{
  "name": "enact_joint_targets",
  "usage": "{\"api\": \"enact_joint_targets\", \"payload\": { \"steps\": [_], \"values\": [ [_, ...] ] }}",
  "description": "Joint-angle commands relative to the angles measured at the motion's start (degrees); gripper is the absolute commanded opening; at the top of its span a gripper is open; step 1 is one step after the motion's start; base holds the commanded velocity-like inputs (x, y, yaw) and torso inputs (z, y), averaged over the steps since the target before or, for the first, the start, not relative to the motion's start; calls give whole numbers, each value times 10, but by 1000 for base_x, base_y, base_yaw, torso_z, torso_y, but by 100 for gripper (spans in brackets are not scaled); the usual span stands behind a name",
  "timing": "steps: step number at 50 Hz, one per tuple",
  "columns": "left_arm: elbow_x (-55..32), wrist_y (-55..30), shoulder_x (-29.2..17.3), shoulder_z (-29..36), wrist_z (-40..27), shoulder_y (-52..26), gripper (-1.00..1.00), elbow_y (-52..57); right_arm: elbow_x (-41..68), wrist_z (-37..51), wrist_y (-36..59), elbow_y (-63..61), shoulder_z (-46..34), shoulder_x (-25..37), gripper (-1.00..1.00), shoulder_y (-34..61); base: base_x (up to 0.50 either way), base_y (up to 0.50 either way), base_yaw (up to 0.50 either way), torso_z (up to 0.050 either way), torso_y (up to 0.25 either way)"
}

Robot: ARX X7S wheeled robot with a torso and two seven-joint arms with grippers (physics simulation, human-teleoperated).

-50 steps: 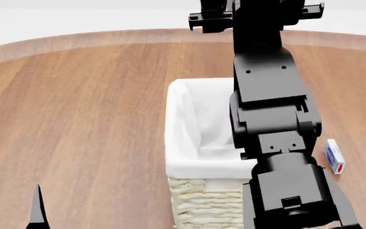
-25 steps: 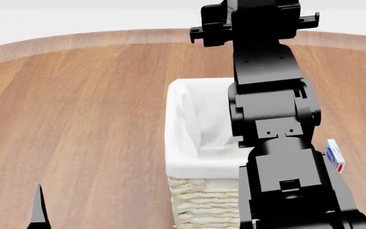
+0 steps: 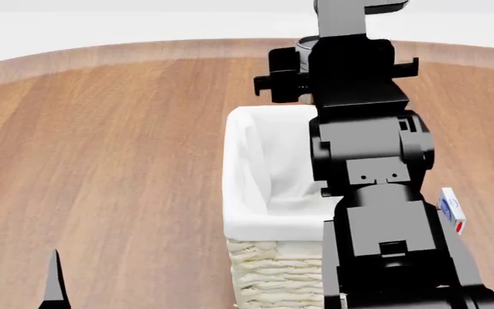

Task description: Pick up the alphabet soup and put it in the basket.

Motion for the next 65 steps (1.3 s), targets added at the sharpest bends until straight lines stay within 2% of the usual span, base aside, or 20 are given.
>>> {"api": "enact_joint_targets", "payload": {
  "steps": [1, 20, 65],
  "values": [
    [-2, 4, -1, 1, 0, 0, 100, -4, -27, -25, 48, 0, 28, 1, -100, -1, 0, 0, 0, 0, 0],
    [-4, 9, -1, 6, 0, -2, 100, -16, -46, -37, 69, 0, 61, 6, -100, -42, 0, 0, 0, 0, 1],
    [-6, 16, -6, 12, -6, -2, 100, -21, -49, -45, 58, 0, 68, 11, -100, -104, 0, 0, 0, 0, 1]
  ]
}}
